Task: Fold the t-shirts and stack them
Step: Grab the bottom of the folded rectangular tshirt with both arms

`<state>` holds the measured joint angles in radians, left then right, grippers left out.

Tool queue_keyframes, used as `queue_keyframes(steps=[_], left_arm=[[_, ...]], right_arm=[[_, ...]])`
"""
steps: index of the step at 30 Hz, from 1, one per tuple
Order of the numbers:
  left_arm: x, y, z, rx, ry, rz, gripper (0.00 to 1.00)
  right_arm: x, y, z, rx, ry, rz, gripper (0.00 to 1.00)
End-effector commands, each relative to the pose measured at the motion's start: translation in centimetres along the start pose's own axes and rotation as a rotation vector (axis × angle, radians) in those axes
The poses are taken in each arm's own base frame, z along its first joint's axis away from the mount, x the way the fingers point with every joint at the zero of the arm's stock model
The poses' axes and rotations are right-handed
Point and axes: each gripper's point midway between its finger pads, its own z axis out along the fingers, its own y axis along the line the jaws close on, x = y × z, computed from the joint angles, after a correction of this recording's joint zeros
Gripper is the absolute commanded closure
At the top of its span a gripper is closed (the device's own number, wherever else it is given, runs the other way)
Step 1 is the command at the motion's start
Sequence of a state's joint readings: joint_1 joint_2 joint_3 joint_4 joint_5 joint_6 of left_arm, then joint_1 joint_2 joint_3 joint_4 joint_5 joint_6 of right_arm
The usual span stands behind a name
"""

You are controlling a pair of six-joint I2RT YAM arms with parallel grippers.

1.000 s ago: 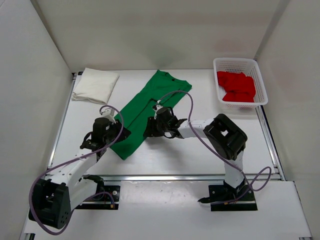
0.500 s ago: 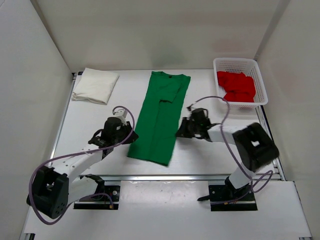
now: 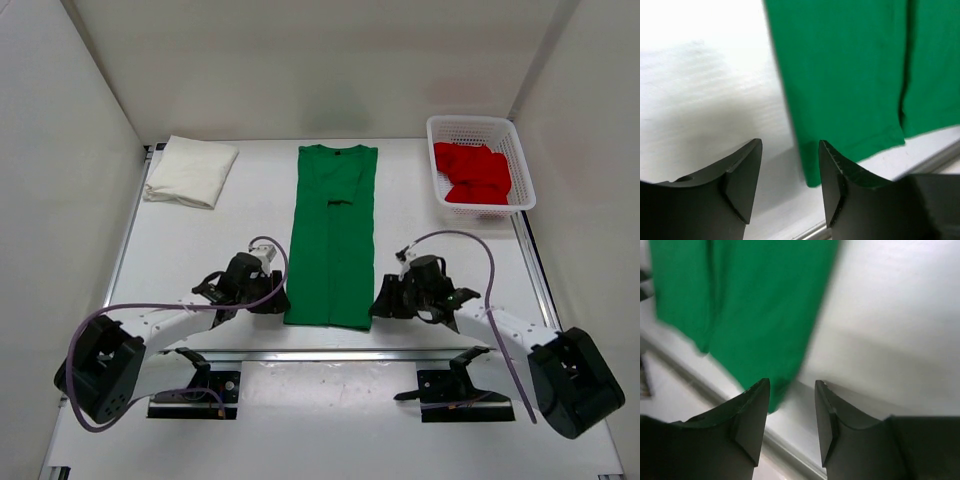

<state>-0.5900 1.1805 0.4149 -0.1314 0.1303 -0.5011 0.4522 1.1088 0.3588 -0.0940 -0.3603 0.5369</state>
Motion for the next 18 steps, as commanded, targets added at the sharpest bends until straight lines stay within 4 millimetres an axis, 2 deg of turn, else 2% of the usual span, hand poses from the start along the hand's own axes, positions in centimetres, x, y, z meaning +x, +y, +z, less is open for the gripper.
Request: queue_keyframes(steps=[1,3,4,5,6,9,14,15,17,18], left_arm=[[3.1,-1.1,-0.2,0.065,0.087,0.011,0.39],[3.8,-1.8,0.1,0.092,0.115,0.01,0.38],[4.3,-2.1,0.1,0.111,0.136,0.011,0.42],[4.5,-2.1,0.2,0.105,0.144,0.011,0.44],[4.8,-2.0,0.2,0.101,0.156,0.014,0.48],[5.3,-1.5,0.1,0.089,0.164,0.015,0.6],[5.6,-2.0,-0.3,0.103,0.161,0.018,0.84],[5.2,-2.2,-0.5,0.113,0.144,0.024,0.89],[6.2,-2.5,-1.0,0.13,0.177,0.012,0.95],[6.7,-2.6,-1.5,0.134,0.189,0.004,0.98]], right_arm=[[3.4,1.9,-0.2,-0.071,0.069,0.001,0.6],[4.3,2.2,-0.2,-0.089,0.08,0.023,0.59],[5.2,1.8,-0.1,-0.08,0.096,0.034,0.6],[4.7,2.2,-0.1,-0.091,0.082,0.032,0.61],[4.9,1.7,0.0,-0.079,0.083,0.045,0.63],[5.0,1.7,0.1,-0.089,0.085,0.057,0.81],[5.1,2.5,0.3,-0.123,0.081,0.062,1.0],[4.8,2.6,0.2,-0.121,0.071,0.075,1.0],[6.6,2.6,-0.2,-0.085,0.122,0.049,1.0],[6.9,3.1,-0.4,-0.088,0.116,0.032,1.0]])
